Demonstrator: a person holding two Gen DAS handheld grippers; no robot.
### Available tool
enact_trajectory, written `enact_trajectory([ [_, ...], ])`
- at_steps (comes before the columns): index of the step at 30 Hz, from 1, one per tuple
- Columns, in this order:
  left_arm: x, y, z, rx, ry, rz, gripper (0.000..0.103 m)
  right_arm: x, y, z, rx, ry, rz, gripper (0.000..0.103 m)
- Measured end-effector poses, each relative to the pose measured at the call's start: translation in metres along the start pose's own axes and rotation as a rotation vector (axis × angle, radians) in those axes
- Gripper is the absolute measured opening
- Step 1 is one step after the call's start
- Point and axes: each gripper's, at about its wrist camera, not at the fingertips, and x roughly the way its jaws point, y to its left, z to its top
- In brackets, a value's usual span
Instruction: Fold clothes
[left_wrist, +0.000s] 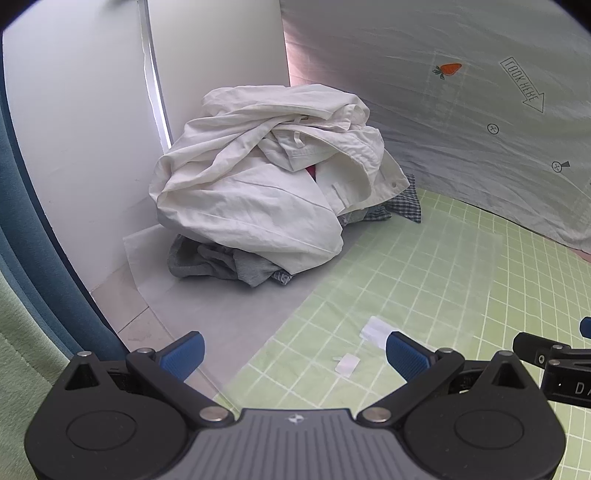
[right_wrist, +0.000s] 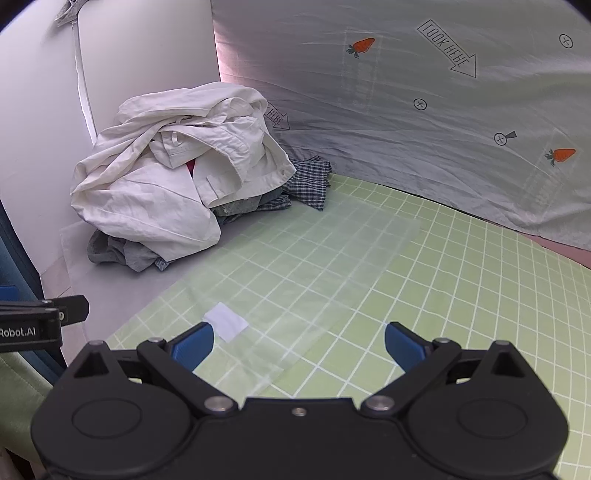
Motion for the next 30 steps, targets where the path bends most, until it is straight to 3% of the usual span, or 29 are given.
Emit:
enact_trajectory([
  [30, 0.0028, -0.0009, 0.0024, -0.012, -0.001, 0.009, 0.103, 0.0055, 0.0019, -0.0029, -0.009, 0.007, -0.006, 0.100],
])
